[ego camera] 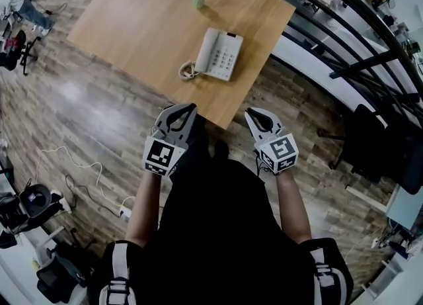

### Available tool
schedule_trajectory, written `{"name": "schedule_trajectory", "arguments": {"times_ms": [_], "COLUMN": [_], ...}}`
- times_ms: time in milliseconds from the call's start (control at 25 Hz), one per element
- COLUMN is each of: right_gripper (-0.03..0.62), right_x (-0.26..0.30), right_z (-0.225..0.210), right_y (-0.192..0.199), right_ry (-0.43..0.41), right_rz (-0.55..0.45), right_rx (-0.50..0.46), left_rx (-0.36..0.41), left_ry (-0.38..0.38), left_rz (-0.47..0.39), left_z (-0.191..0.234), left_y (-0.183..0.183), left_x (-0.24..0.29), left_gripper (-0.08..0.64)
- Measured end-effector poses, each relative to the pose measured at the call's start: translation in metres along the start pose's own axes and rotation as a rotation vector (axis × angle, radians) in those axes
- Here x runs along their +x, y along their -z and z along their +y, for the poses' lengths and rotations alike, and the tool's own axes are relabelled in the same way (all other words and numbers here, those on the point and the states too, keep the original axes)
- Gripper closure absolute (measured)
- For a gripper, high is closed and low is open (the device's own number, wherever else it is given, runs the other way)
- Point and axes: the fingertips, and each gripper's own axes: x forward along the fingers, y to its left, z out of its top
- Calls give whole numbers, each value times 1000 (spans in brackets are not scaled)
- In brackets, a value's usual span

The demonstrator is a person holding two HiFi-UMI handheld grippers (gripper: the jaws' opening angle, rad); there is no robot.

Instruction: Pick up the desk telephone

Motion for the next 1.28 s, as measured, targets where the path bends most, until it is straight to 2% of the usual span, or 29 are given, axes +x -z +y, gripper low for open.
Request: {"name": "schedule_trajectory", "arguments": {"times_ms": [600, 1080, 1280], "right_gripper": [555, 555, 555], "right_x": [76, 122, 153], "right_z": [-38, -64, -59], "right_y": [-41, -45, -58], "right_ry": [89, 257, 276], "right_rz": [-25, -8, -31], "right_rx": [81, 175, 191], "left_rx": [-33, 71, 18], "left_ry": [110, 312, 373], "left_rz": [29, 52, 62], "left_z": [91, 138, 160], "left_y": [6, 11, 26], "left_x": [61, 122, 136], "left_gripper": [537, 537, 538]}}
